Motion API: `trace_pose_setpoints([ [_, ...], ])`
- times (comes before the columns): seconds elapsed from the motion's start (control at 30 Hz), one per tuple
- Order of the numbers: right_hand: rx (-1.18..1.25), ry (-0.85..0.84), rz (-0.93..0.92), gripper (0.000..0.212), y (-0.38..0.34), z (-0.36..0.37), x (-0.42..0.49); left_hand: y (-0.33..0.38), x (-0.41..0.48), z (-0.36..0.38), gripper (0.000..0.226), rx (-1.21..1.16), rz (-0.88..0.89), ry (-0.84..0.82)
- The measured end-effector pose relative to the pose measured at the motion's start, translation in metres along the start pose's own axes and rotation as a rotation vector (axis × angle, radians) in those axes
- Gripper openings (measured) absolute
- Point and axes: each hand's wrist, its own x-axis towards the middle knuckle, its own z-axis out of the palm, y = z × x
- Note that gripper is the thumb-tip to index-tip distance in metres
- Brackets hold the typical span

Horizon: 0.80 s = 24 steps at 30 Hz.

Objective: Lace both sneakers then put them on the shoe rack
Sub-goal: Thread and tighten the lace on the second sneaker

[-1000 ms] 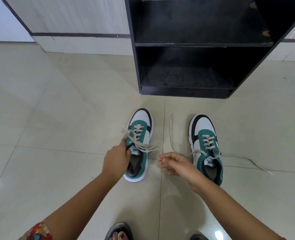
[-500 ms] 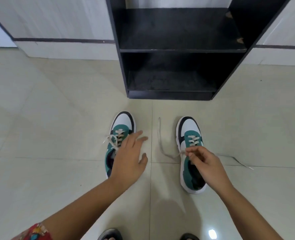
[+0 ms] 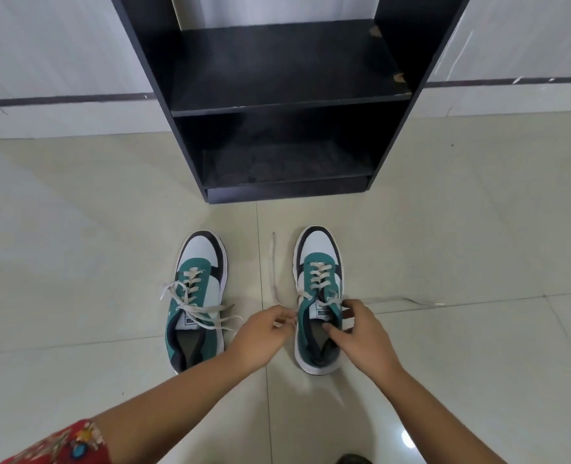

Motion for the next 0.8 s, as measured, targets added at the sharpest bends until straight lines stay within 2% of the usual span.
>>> trace_pose_setpoints([
  [0.13, 0.126, 0.041, -0.044, 0.036, 0.000, -0.021, 0.015, 0.003, 0.002, -0.006, 0.026, 0.050, 0.168, 0.177],
  [0.27, -0.113, 0.031, -0.218, 0.019, 0.002, -0.024, 0.025, 0.016, 0.018, -0.008, 0.031, 0.363, 0.366, 0.147],
  [0.33, -0.266, 0.088, -0.298, 0.007, -0.003, -0.023, 0.027, 0.022, 0.027, -0.008, 0.023, 0.544, 0.404, 0.163],
  [0.4, -0.349, 0.108, -0.343, 0.009, -0.008, -0.029, 0.026, 0.026, 0.032, -0.010, 0.015, 0.673, 0.450, 0.185],
  [0.53, -0.240, 0.030, -0.234, 0.008, -0.015, -0.051, 0.019, 0.028, 0.025, -0.019, 0.009, 0.659, 0.382, 0.186],
  [0.6, -0.278, 0.004, -0.262, 0.016, -0.016, -0.053, 0.018, 0.031, 0.021, -0.023, 0.014, 0.681, 0.339, 0.178],
  [0.67, -0.413, -0.010, -0.337, 0.027, -0.020, -0.049, 0.020, 0.036, 0.020, -0.025, 0.023, 0.756, 0.324, 0.169],
  [0.8, -0.443, -0.008, -0.348, 0.023, -0.030, -0.037, 0.025, 0.051, 0.025, -0.026, 0.026, 0.877, 0.343, 0.137],
])
